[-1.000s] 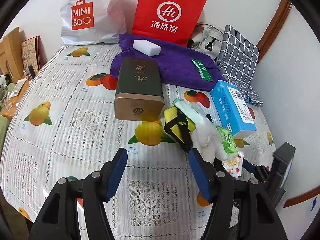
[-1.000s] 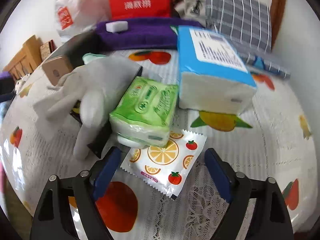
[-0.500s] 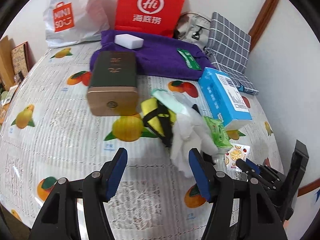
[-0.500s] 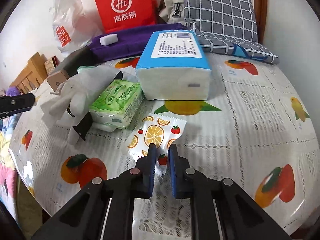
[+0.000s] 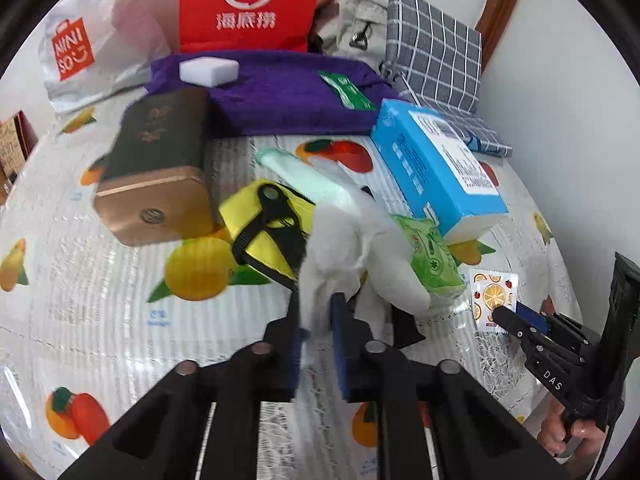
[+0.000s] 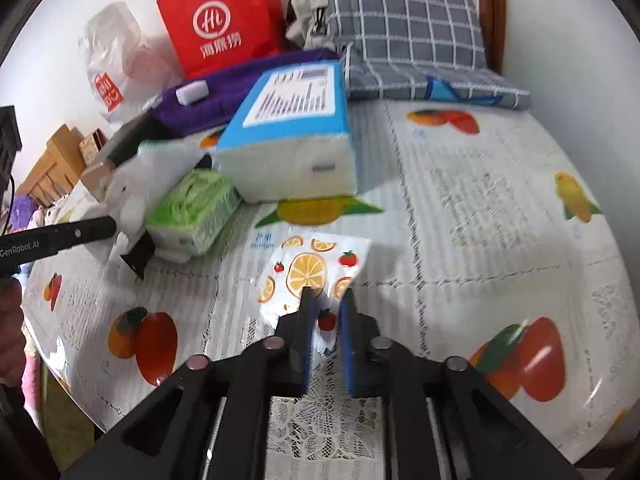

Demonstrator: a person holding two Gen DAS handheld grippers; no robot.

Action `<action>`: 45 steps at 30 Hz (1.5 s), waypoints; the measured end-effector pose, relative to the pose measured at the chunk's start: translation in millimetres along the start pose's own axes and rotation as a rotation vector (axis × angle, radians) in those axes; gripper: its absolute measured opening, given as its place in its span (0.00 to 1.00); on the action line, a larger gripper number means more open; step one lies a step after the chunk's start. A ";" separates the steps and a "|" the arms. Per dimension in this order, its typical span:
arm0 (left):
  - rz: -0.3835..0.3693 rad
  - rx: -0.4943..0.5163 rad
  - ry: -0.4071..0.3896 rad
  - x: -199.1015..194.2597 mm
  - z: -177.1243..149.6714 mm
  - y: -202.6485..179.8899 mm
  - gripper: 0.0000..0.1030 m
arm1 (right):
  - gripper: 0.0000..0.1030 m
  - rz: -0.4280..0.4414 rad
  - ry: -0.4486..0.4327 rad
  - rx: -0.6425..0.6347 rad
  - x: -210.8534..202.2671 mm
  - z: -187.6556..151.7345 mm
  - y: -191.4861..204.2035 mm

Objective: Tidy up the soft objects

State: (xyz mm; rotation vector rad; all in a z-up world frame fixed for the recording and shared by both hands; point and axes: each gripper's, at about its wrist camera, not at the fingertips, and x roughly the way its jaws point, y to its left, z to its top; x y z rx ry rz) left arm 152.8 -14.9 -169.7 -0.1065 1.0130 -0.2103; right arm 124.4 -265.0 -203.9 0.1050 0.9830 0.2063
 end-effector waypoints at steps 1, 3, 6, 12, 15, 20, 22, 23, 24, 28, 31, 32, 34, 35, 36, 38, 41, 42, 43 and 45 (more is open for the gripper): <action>-0.007 -0.003 -0.007 -4.1 0.3 3.4 0.09 | 0.23 0.004 -0.002 -0.001 0.9 0.0 0.4; -0.014 -0.014 -0.025 -16.5 -1.5 13.0 0.09 | 0.27 0.001 -0.009 -0.010 2.1 1.0 4.3; 0.010 -0.031 -0.043 -30.0 -6.8 27.3 0.08 | 0.32 -0.018 -0.012 -0.031 3.4 0.6 10.6; 0.041 -0.097 -0.059 -48.4 -20.6 57.6 0.08 | 0.31 -0.060 -0.018 -0.067 3.7 -1.6 21.4; 0.065 -0.132 -0.064 -56.3 -28.0 73.1 0.08 | 0.22 -0.065 -0.020 -0.068 3.0 -3.1 22.7; 0.063 -0.175 -0.031 -54.9 -37.1 89.6 0.14 | 0.13 -0.064 -0.018 -0.067 0.8 -5.2 25.0; 0.060 -0.178 -0.040 -57.8 -38.5 90.7 0.34 | 0.13 -0.055 -0.012 -0.070 0.4 -5.7 26.5; 0.059 -0.182 -0.045 -59.4 -38.8 90.9 0.41 | 0.13 -0.054 -0.008 -0.073 0.1 -6.0 27.7; 0.054 -0.177 -0.055 -61.7 -37.9 90.1 0.53 | 0.13 -0.053 -0.004 -0.076 0.1 -6.1 28.5; 0.056 -0.132 -0.085 -64.7 -33.2 81.3 0.60 | 0.15 -0.046 0.008 -0.075 -0.1 -6.2 29.4; 0.091 -0.101 -0.068 -58.1 -30.4 77.3 0.60 | 0.15 -0.036 0.013 -0.067 0.0 -5.7 28.3; 0.118 -0.103 -0.065 -56.2 -30.0 79.0 0.60 | 0.16 -0.034 0.014 -0.066 0.1 -5.4 28.0; 0.162 -0.129 -0.061 -53.9 -30.0 88.6 0.60 | 0.19 -0.027 0.017 -0.068 0.7 -4.9 27.7; 0.172 -0.146 -0.059 -53.4 -31.0 95.4 0.60 | 0.20 -0.023 0.017 -0.070 0.9 -4.7 27.5; 0.184 -0.167 -0.055 -52.9 -31.8 103.0 0.60 | 0.21 -0.022 0.017 -0.072 1.2 -5.0 27.6; 0.193 -0.193 -0.050 -50.2 -33.0 114.1 0.60 | 0.23 -0.024 0.014 -0.080 1.6 -4.9 28.8; 0.197 -0.160 -0.025 -39.4 -32.5 116.4 0.60 | 0.27 -0.029 0.008 -0.088 3.3 -4.3 31.3; 0.194 -0.143 -0.024 -35.6 -32.3 114.4 0.60 | 0.27 -0.032 0.006 -0.091 3.7 -3.9 32.4; 0.183 -0.128 -0.020 -31.0 -31.5 112.1 0.60 | 0.27 -0.036 0.006 -0.097 4.4 -3.5 33.5; 0.177 -0.109 -0.001 -18.7 -30.3 109.0 0.60 | 0.29 -0.045 0.006 -0.110 5.1 -3.3 35.3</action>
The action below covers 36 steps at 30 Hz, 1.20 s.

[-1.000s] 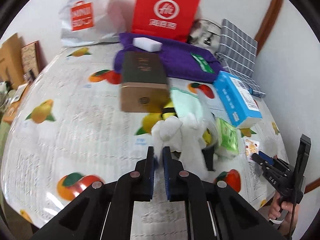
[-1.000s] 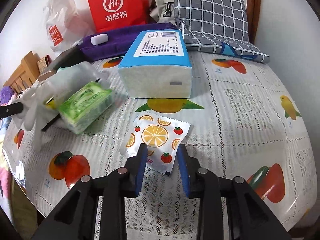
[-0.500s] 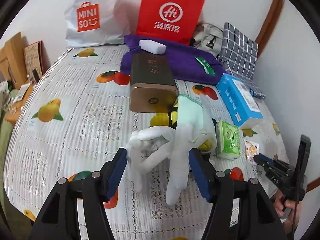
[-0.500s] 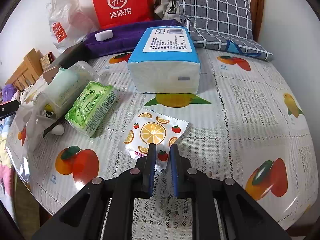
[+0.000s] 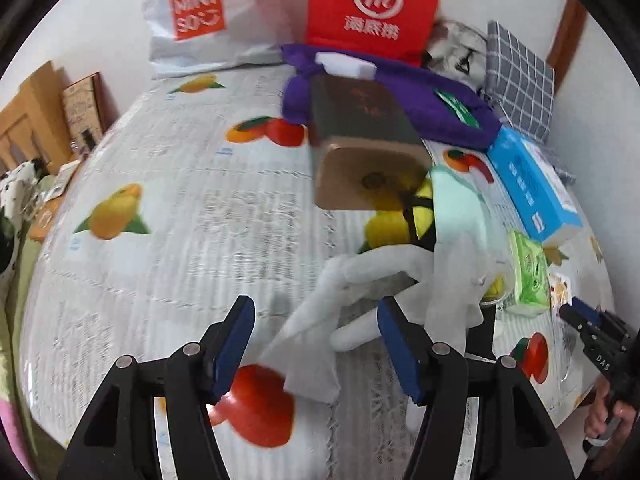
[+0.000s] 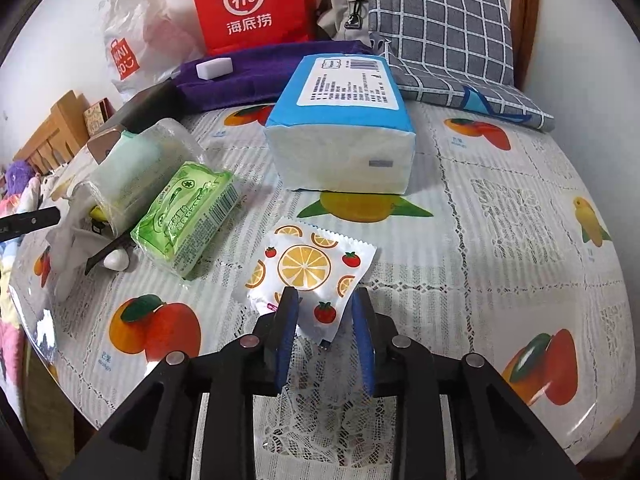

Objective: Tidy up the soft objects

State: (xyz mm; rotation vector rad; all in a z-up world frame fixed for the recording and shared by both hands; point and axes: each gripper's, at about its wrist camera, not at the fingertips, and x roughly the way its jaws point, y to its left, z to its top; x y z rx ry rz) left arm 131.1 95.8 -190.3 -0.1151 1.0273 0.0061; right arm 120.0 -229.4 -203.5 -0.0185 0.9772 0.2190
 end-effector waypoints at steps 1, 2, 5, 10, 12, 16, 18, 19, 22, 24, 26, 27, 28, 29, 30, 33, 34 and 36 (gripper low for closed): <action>0.002 0.005 0.009 4.3 -0.2 -1.8 0.59 | 0.31 -0.002 0.001 -0.007 0.2 -0.1 1.1; 0.003 0.012 0.018 9.5 -0.5 -3.6 0.57 | 0.39 0.001 0.003 -0.013 0.6 -0.3 2.2; 0.059 0.039 0.003 15.7 -1.8 -7.2 0.24 | 0.63 0.026 0.020 -0.065 3.0 -2.6 13.2; 0.066 0.020 0.009 8.7 -1.6 7.5 0.08 | 0.63 -0.001 0.003 -0.064 6.7 -1.7 19.2; 0.093 -0.002 0.009 6.9 -3.4 16.8 0.08 | 0.63 -0.004 0.002 -0.040 7.6 1.7 15.0; 0.070 -0.057 0.014 5.5 -5.9 31.7 0.08 | 0.67 -0.017 -0.001 -0.001 10.7 8.1 9.0; 0.058 -0.062 0.016 4.9 -6.8 32.5 0.08 | 0.76 -0.029 -0.003 -0.017 14.6 10.2 12.8; 0.054 -0.061 0.017 5.5 -7.0 31.3 0.08 | 0.76 -0.043 -0.007 -0.033 16.7 11.0 16.4; 0.038 -0.057 0.022 6.9 -7.3 27.0 0.08 | 0.76 -0.042 -0.037 -0.047 19.9 12.3 21.2; 0.033 -0.053 0.023 7.5 -7.5 23.5 0.08 | 0.63 -0.022 -0.045 -0.056 21.0 13.5 21.3; 0.028 -0.051 0.023 5.7 -9.1 21.0 0.08 | 0.36 -0.002 -0.043 -0.100 18.8 15.1 25.4; 0.022 -0.050 0.023 5.3 -9.6 19.7 0.08 | 0.24 0.007 -0.039 -0.114 17.6 16.3 27.6; 0.018 -0.050 0.023 4.5 -10.4 18.2 0.08 | 0.23 0.009 -0.034 -0.121 17.6 17.2 29.5; 0.013 -0.051 0.023 3.5 -11.2 17.1 0.08 | 0.23 0.002 -0.039 -0.131 18.0 16.9 31.7; 0.012 -0.050 0.022 2.5 -11.5 16.4 0.08 | 0.22 -0.001 -0.046 -0.142 17.9 16.0 32.6; 0.013 -0.053 0.017 -2.7 -12.1 15.8 0.08 | 0.14 0.014 -0.061 -0.132 16.4 13.2 30.2; 0.013 -0.055 0.015 -4.7 -12.0 15.4 0.08 | 0.13 0.015 -0.061 -0.130 15.7 12.6 29.6; 0.014 -0.055 0.008 -8.1 -11.3 15.4 0.08 | 0.10 0.022 -0.055 -0.131 12.1 11.2 28.3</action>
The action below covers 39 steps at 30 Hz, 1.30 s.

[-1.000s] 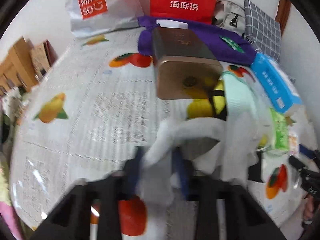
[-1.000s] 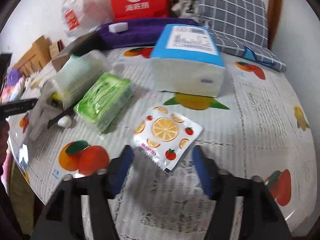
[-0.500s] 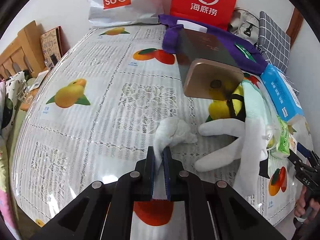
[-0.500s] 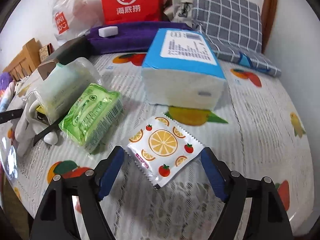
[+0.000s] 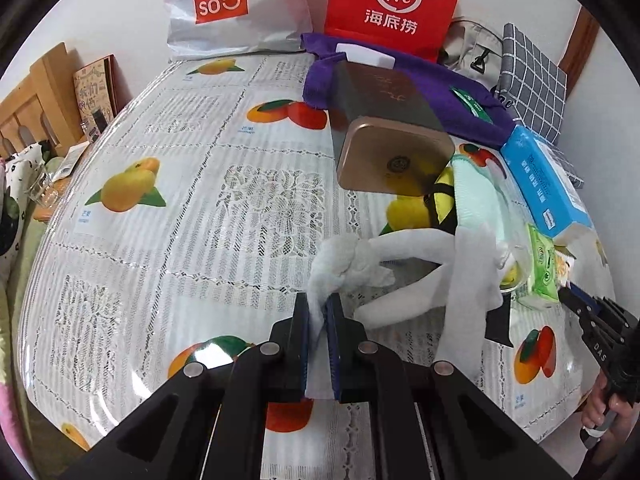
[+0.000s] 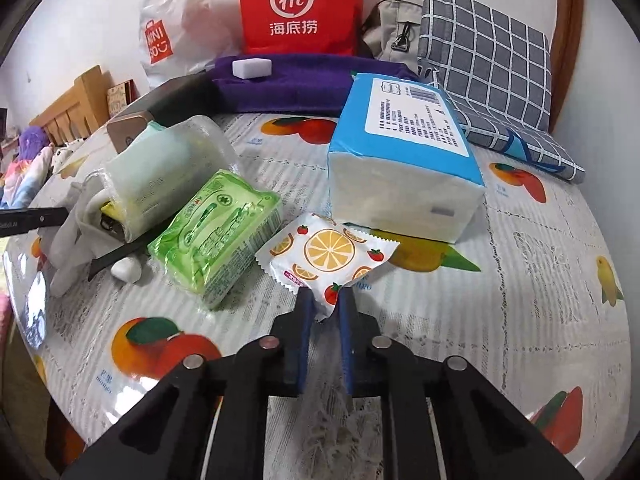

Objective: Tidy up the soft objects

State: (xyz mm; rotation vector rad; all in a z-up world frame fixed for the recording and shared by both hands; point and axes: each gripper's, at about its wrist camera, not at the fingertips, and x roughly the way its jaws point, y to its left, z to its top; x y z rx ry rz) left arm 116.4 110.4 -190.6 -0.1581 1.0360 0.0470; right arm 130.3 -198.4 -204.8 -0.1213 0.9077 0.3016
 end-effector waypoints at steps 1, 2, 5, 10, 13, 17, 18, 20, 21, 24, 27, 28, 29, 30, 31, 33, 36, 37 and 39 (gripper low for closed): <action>-0.001 0.000 -0.003 -1.8 0.3 0.1 0.08 | 0.10 0.002 0.004 0.003 -2.1 -1.9 -1.1; -0.002 -0.002 -0.006 -2.9 0.6 0.2 0.08 | 0.10 0.006 0.007 0.011 -5.2 -4.7 -3.4; -0.004 -0.010 -0.011 -5.4 1.7 -0.4 0.08 | 0.10 0.002 0.003 0.044 -18.9 -14.1 -13.1; -0.016 -0.005 -0.027 -10.7 4.2 -9.0 0.08 | 0.10 0.034 -0.037 0.113 -48.6 -18.2 -33.3; -0.024 0.006 -0.044 -20.2 7.1 -16.4 0.08 | 0.10 0.024 -0.061 0.111 -59.5 -14.1 -36.0; -0.036 0.011 -0.076 -37.2 12.7 -22.5 0.08 | 0.10 0.020 -0.085 0.109 -71.5 -6.1 -37.1; -0.041 0.011 -0.085 -41.8 14.6 -23.7 0.08 | 0.10 0.020 -0.092 0.111 -74.7 -3.5 -37.9; -0.052 0.010 -0.100 -49.9 18.2 -25.7 0.08 | 0.10 0.024 -0.103 0.115 -80.7 0.9 -39.5; -0.052 0.010 -0.107 -53.9 20.4 -26.7 0.08 | 0.10 0.023 -0.106 0.117 -82.8 3.4 -39.8; -0.049 0.006 -0.131 -64.5 26.7 -29.2 0.08 | 0.10 0.012 -0.115 0.125 -90.2 12.4 -40.7; -0.049 -0.001 -0.147 -72.0 34.1 -30.0 0.08 | 0.10 0.007 -0.132 0.135 -97.7 23.4 -44.0; -0.050 -0.003 -0.151 -73.6 36.5 -30.0 0.08 | 0.10 0.003 -0.136 0.138 -99.9 27.4 -45.3; -0.052 -0.007 -0.155 -75.0 39.7 -29.8 0.08 | 0.10 0.000 -0.139 0.142 -101.9 31.7 -46.6; -0.055 -0.011 -0.156 -75.9 41.9 -29.8 0.08 | 0.10 -0.002 -0.140 0.145 -103.1 35.6 -47.4; -0.057 -0.015 -0.158 -76.6 44.5 -30.2 0.08 | 0.10 -0.005 -0.142 0.153 -104.5 40.9 -49.3; -0.054 -0.019 -0.162 -77.7 50.2 -30.5 0.08 | 0.10 -0.002 -0.143 0.164 -106.1 49.2 -51.4; -0.056 -0.021 -0.167 -79.6 59.5 -32.3 0.08 | 0.10 0.003 -0.157 0.173 -108.4 61.6 -54.0; -0.059 -0.022 -0.169 -80.2 61.3 -32.6 0.08 | 0.10 0.007 -0.164 0.169 -109.3 66.4 -54.1; -0.067 -0.028 -0.170 -80.1 67.7 -33.2 0.08 | 0.10 0.012 -0.167 0.170 -109.5 73.6 -53.0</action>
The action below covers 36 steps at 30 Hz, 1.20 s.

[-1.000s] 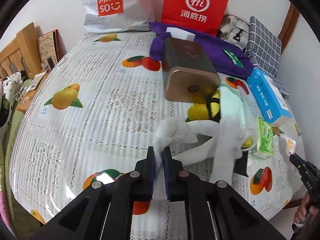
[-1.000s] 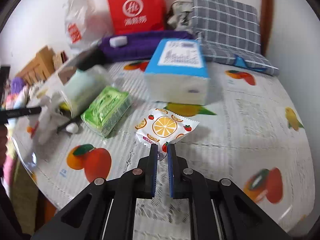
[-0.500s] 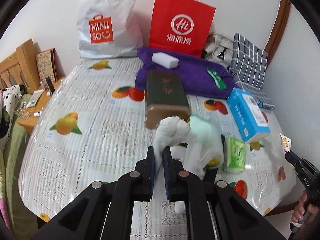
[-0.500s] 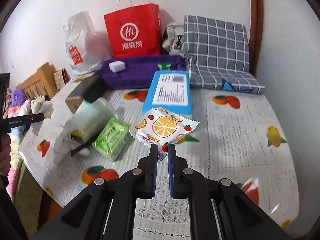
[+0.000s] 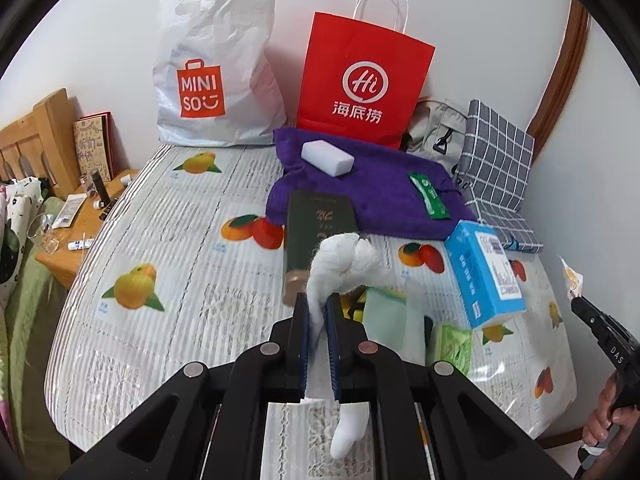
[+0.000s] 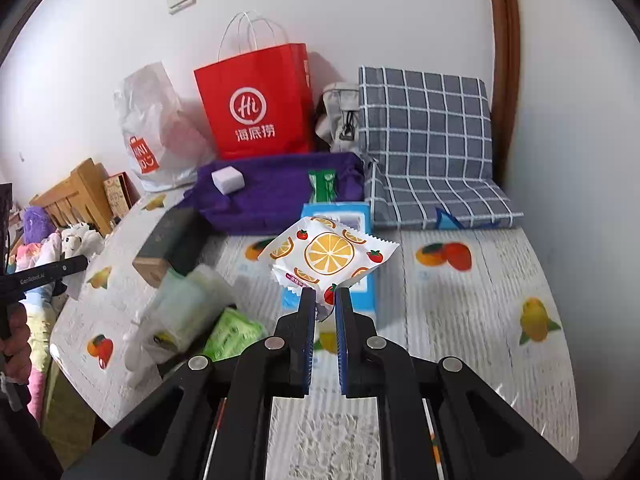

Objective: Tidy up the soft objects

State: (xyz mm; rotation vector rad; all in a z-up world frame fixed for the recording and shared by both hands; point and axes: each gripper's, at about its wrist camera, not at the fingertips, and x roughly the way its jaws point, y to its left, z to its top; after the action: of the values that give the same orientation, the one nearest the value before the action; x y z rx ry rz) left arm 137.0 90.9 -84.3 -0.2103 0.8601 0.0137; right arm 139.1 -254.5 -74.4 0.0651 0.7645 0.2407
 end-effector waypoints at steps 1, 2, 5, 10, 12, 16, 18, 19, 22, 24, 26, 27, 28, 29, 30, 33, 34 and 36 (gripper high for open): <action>-0.004 -0.003 0.000 0.8 3.0 -0.4 0.08 | 0.10 0.004 0.002 0.001 2.2 4.8 1.0; -0.006 -0.006 0.000 2.0 6.2 -0.9 0.08 | 0.10 0.003 0.004 -0.001 4.2 8.5 2.1; -0.002 0.000 -0.001 5.6 16.1 -4.1 0.08 | 0.10 -0.006 0.005 0.005 10.7 20.1 4.4; -0.006 0.016 -0.012 12.9 33.3 -9.6 0.08 | 0.10 0.007 -0.007 -0.004 21.1 40.8 8.0; -0.010 0.018 -0.017 17.1 40.6 -11.3 0.08 | 0.10 0.011 -0.010 -0.007 24.8 48.2 9.2; -0.016 0.020 -0.012 29.0 57.1 -16.1 0.08 | 0.10 0.039 -0.017 -0.011 34.4 63.8 11.2; -0.019 0.022 -0.012 35.1 66.4 -19.4 0.08 | 0.10 0.049 -0.017 -0.011 39.2 71.1 12.4; -0.019 0.023 -0.011 37.0 69.0 -20.4 0.08 | 0.10 0.052 -0.018 -0.012 42.2 75.1 12.9; -0.019 0.022 -0.009 46.1 79.6 -22.9 0.08 | 0.11 0.058 -0.017 -0.013 49.8 83.6 14.2; -0.017 0.021 -0.003 53.5 86.2 -24.0 0.08 | 0.11 0.064 -0.013 -0.018 57.7 89.5 15.6; -0.010 0.023 0.003 61.2 92.9 -25.2 0.08 | 0.11 0.067 -0.008 -0.026 66.0 95.3 17.0; -0.008 0.023 0.005 65.7 96.9 -26.0 0.08 | 0.11 0.067 -0.007 -0.030 70.6 98.3 17.9; -0.006 0.022 0.006 68.0 99.2 -26.4 0.08 | 0.11 0.069 -0.006 -0.034 75.6 101.5 18.7; -0.004 0.022 0.008 71.4 102.1 -27.3 0.08 | 0.11 0.071 -0.003 -0.036 79.0 103.5 19.2; -0.003 0.022 0.010 74.7 105.0 -28.0 0.08 | 0.11 0.072 0.000 -0.037 83.2 105.8 19.9; -0.004 0.021 0.018 84.5 114.5 -30.5 0.08 | 0.11 0.077 0.009 -0.043 97.2 114.5 21.4; -0.004 0.023 0.021 87.6 117.8 -31.8 0.08 | 0.11 0.075 0.010 -0.043 101.8 117.8 21.4; 0.001 0.030 0.026 94.5 123.8 -34.2 0.08 | 0.11 0.074 0.016 -0.041 110.2 123.6 21.3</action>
State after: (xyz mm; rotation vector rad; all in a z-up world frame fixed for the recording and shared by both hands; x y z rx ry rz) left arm 295.1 74.0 -71.1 -0.1818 0.8863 -0.0008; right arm 297.3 -203.9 -56.8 0.0531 0.7735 0.3272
